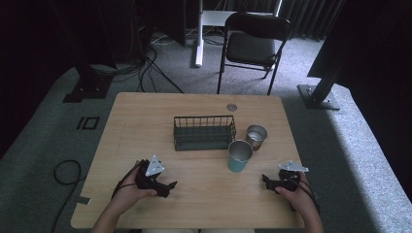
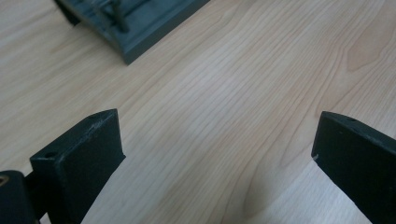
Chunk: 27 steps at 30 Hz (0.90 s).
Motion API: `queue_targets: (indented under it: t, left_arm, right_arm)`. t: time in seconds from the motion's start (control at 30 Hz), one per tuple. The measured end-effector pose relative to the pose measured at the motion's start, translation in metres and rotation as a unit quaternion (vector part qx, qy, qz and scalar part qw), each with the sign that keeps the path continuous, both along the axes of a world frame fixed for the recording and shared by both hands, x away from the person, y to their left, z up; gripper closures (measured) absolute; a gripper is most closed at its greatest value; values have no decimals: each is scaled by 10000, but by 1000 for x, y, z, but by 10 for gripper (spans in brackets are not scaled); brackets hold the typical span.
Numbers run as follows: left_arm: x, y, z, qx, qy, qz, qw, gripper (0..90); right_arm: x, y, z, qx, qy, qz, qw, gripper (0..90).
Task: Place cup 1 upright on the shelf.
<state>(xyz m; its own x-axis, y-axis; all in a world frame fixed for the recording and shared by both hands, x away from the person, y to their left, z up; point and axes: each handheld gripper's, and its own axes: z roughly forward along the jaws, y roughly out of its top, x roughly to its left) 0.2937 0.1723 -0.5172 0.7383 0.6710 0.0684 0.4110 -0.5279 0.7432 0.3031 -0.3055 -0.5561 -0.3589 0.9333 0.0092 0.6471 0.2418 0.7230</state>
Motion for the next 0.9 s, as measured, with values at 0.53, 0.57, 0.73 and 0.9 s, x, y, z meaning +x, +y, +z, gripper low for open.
queue_targets:
  t: [0.53,0.57,0.73,0.9]
  left_arm:
    - [3,-40,8,-367,-124,-568,9976,25]
    - [4,-41,8,-388,-118,-573,9975,25]
    - [7,-50,12,-458,-153,-700,9964,25]
    - [11,-59,20,-464,-268,-807,9953,25]
  right_arm:
    - [0,0,0,-2,0,1,10000,119]
    - [0,0,0,-1,0,1,10000,119]
    - [0,0,0,2,2,-2,10000,119]
    - [0,0,0,2,1,-2,10000,119]
